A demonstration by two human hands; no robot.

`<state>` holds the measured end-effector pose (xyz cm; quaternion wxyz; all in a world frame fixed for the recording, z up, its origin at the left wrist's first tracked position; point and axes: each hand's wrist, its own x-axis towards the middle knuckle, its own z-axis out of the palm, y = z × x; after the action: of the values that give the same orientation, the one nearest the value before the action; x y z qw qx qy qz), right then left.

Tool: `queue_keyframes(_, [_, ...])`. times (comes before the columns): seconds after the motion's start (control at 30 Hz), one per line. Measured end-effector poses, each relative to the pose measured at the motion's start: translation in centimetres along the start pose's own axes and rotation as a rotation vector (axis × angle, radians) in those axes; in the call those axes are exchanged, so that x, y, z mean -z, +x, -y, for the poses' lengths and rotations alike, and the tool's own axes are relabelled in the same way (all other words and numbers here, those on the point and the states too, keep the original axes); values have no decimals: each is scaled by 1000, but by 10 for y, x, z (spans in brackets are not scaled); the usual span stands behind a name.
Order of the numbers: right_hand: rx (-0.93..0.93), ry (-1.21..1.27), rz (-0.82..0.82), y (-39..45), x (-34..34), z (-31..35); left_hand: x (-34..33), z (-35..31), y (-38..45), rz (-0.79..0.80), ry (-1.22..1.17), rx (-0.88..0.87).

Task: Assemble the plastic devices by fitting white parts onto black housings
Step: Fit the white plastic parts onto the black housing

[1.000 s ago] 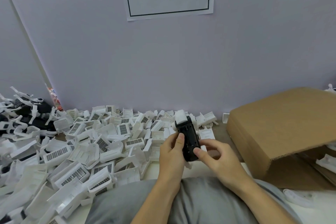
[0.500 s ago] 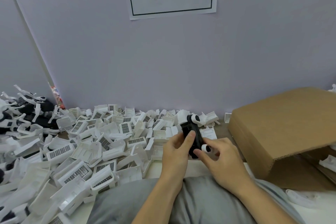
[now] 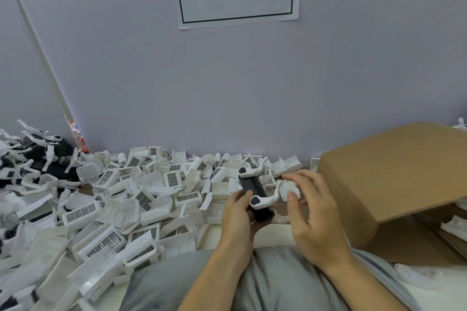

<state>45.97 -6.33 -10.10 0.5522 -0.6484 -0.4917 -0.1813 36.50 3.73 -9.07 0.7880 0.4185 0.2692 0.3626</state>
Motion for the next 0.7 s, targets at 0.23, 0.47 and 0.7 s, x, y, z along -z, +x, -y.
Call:
queue_keyframes(0.23, [-137,110,14,-1,-1,-7,2,0,0,33,-77,-2])
queue_keyframes(0.47, [-442,157,215,0,-2,-16,0,5,-5,45,162,-251])
queue_keyframes(0.7, [-492,107,244,1,-2,-20,-2,7,-7,12,261,-352])
